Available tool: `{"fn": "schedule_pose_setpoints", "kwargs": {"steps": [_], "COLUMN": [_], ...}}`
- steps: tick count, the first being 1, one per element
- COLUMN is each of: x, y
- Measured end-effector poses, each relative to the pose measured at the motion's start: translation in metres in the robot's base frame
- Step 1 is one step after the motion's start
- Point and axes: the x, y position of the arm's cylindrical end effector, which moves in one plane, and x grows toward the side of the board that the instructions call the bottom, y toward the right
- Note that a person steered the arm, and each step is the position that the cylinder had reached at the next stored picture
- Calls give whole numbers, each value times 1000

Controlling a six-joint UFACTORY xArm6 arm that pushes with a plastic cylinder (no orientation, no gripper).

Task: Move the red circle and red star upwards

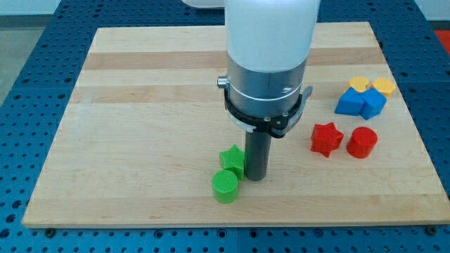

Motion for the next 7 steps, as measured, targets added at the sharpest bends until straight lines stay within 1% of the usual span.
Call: {"fn": "schedule_pose_setpoints", "kwargs": {"steps": [2,4,5,6,7], "x": [2,-2,-2,-2,-2], "y": [0,73,74,118,148]}}
